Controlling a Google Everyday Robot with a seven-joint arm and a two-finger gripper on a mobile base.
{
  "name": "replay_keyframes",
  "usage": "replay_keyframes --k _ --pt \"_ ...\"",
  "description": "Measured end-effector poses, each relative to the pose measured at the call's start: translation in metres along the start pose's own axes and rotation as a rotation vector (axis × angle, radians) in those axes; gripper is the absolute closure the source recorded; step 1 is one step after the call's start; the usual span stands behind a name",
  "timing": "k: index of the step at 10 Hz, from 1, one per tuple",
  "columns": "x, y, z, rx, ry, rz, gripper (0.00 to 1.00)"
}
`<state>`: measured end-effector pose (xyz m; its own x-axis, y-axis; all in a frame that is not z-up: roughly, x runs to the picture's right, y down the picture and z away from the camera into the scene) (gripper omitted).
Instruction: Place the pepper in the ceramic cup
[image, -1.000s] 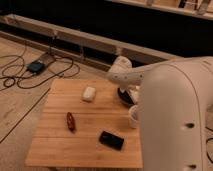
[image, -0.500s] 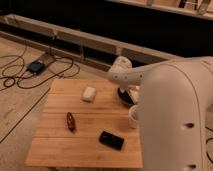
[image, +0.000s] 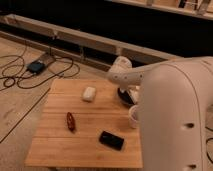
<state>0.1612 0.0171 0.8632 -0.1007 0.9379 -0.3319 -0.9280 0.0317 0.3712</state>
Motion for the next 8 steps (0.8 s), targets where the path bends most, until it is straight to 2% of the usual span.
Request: replay_keyframes --k 3,4,6,8 --pt "0.000 0.001 0.000 0.001 0.004 0.000 0.36" --pt "0.001 0.008 -0.002 -0.004 0.011 -0.014 0.36" --pt "0.007 0.040 -0.015 -0.040 0.031 -0.058 0.36" --pt "0.013 0.072 -0.043 -0.095 0.036 -0.085 0.36"
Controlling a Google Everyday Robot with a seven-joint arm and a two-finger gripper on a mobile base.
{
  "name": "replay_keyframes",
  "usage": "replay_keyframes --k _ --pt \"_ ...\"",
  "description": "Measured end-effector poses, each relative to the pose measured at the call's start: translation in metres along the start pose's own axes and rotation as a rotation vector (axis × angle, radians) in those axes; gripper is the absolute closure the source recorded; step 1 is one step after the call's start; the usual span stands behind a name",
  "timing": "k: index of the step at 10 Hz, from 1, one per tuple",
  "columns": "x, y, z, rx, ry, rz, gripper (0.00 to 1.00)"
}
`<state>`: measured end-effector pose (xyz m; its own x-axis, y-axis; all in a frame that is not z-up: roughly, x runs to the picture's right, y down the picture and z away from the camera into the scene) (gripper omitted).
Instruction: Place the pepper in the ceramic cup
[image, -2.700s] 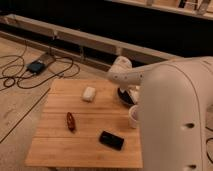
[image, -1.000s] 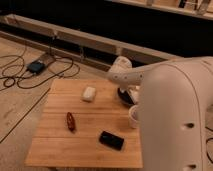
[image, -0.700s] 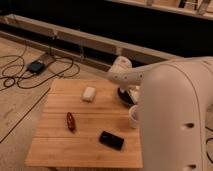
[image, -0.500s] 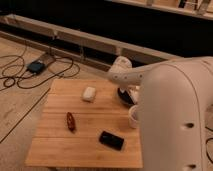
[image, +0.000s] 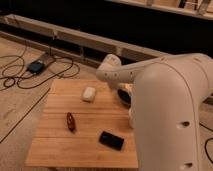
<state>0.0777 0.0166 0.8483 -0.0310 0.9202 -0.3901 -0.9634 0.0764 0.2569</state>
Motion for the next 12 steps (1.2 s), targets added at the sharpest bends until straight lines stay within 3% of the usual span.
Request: replay_keyframes --k 5,9,12 --pt "0.037 0.073 -0.048 -0.144 0.037 -0.055 0.36" --pt "0.069 0.122 -0.062 -0.245 0.063 -0.109 0.36" --pt "0.091 0.156 -0.067 -0.300 0.073 -0.194 0.36"
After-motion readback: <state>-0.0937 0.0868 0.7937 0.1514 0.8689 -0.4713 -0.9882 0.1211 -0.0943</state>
